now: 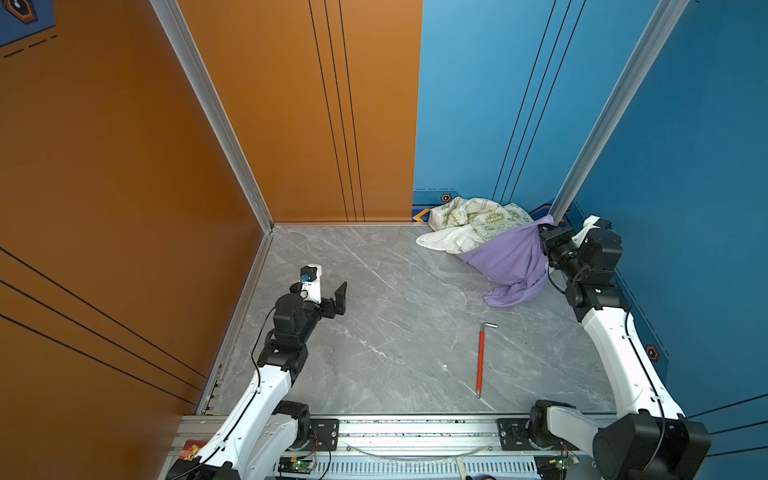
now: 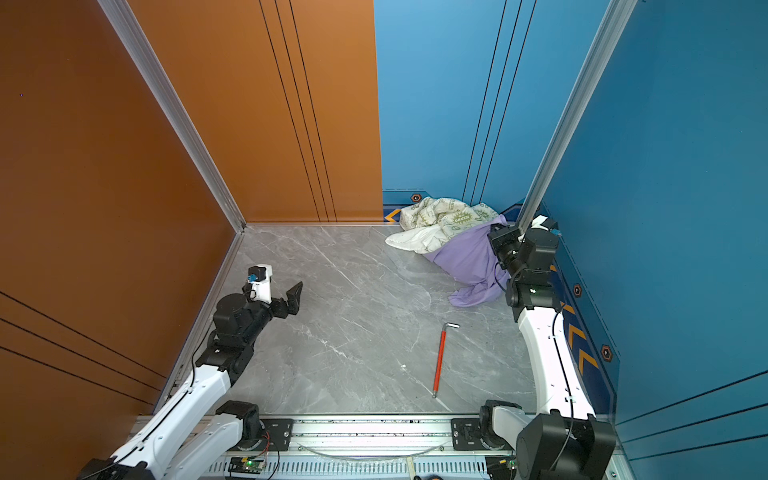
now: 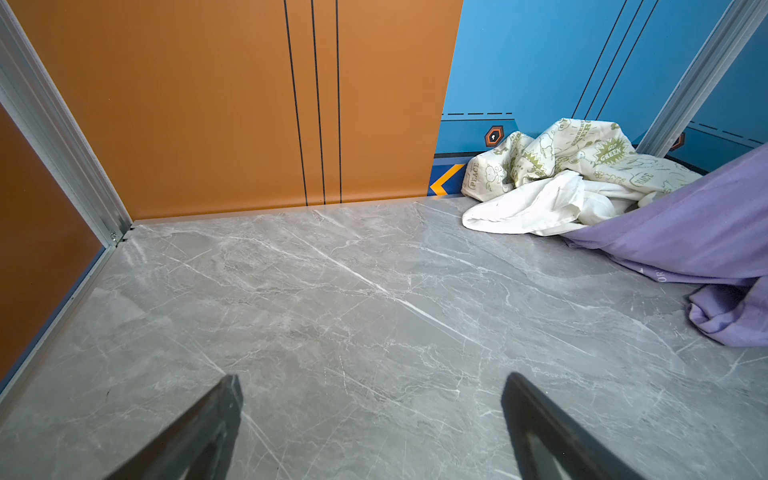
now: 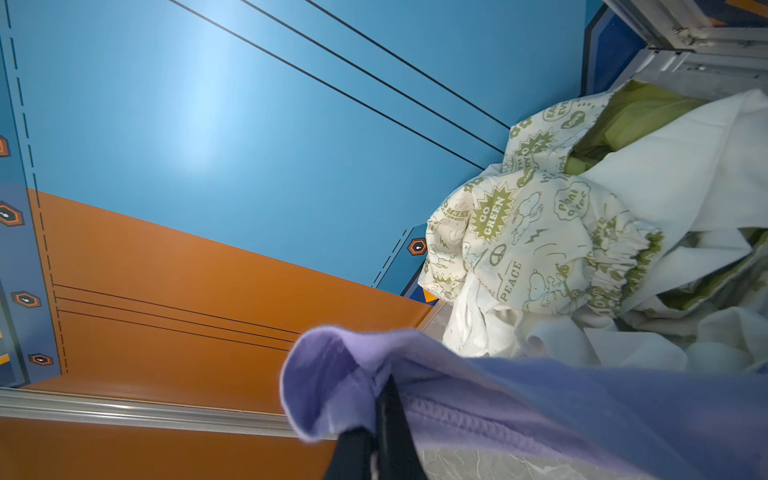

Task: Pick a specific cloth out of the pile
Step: 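Lift the lavender cloth high with the right gripper, pulling it from the pile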

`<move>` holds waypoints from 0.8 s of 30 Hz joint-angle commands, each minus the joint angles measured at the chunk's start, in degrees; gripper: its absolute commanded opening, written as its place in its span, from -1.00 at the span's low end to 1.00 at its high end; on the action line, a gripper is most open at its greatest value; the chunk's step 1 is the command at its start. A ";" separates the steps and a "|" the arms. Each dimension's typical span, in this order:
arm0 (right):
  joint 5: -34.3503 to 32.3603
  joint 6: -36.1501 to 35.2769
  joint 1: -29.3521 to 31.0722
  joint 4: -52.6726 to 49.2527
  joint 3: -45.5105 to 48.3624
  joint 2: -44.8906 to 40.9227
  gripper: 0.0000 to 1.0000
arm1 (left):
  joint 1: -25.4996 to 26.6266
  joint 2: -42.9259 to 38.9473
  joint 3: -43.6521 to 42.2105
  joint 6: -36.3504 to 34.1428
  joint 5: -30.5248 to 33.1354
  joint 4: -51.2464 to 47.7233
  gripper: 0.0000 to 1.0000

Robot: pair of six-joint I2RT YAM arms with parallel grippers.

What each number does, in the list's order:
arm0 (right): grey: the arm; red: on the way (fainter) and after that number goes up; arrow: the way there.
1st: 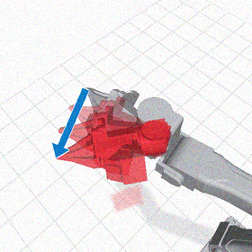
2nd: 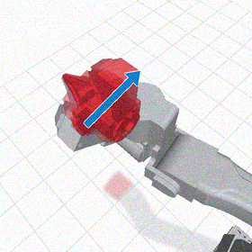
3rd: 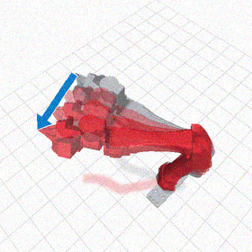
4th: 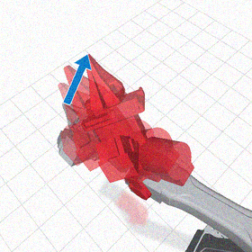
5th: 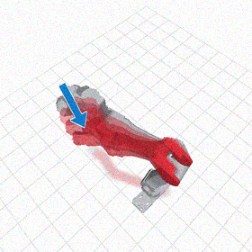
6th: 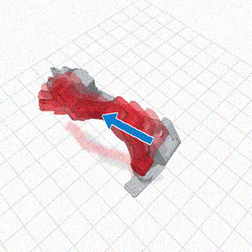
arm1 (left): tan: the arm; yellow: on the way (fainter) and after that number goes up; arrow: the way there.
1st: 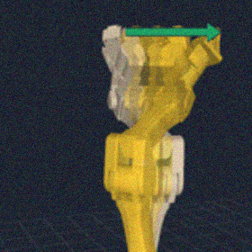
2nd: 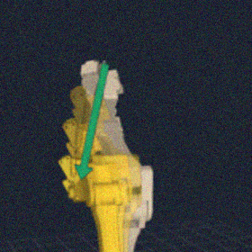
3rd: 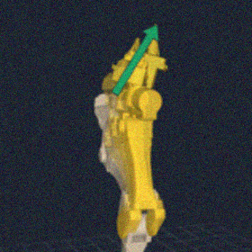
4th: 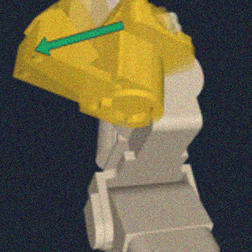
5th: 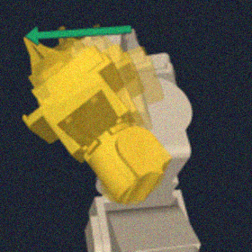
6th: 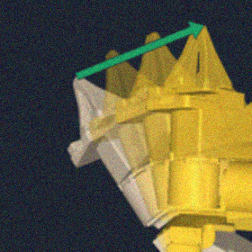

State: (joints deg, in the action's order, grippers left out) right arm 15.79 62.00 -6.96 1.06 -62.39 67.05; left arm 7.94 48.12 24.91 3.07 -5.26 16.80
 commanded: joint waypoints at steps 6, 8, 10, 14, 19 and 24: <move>-2.47 -1.00 1.85 4.47 -10.04 3.45 -1.00 | 0.55 0.05 1.56 0.75 -1.55 -0.49 0.96; -2.61 -1.33 2.12 4.65 -12.24 4.41 -1.00 | 0.55 0.05 1.57 0.74 -1.60 -0.53 0.96; -2.63 -1.74 2.29 4.56 -14.43 5.38 -1.00 | 0.59 0.05 1.57 0.80 -1.61 -0.54 0.96; -2.69 -1.97 2.66 5.20 -18.29 6.87 -1.00 | 0.65 0.08 1.64 0.80 -1.69 -0.53 0.96; -3.57 -2.06 3.59 6.79 -22.24 8.43 -1.00 | 0.66 0.11 1.65 0.88 -1.77 -0.51 0.96; -3.33 -2.45 5.75 7.28 -26.02 10.15 -1.00 | 0.71 0.09 1.67 0.91 -1.78 -0.53 0.96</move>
State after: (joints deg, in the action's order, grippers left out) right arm 13.21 61.32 -2.46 2.22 -84.68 77.41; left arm 8.32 48.12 24.93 3.11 -6.11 16.80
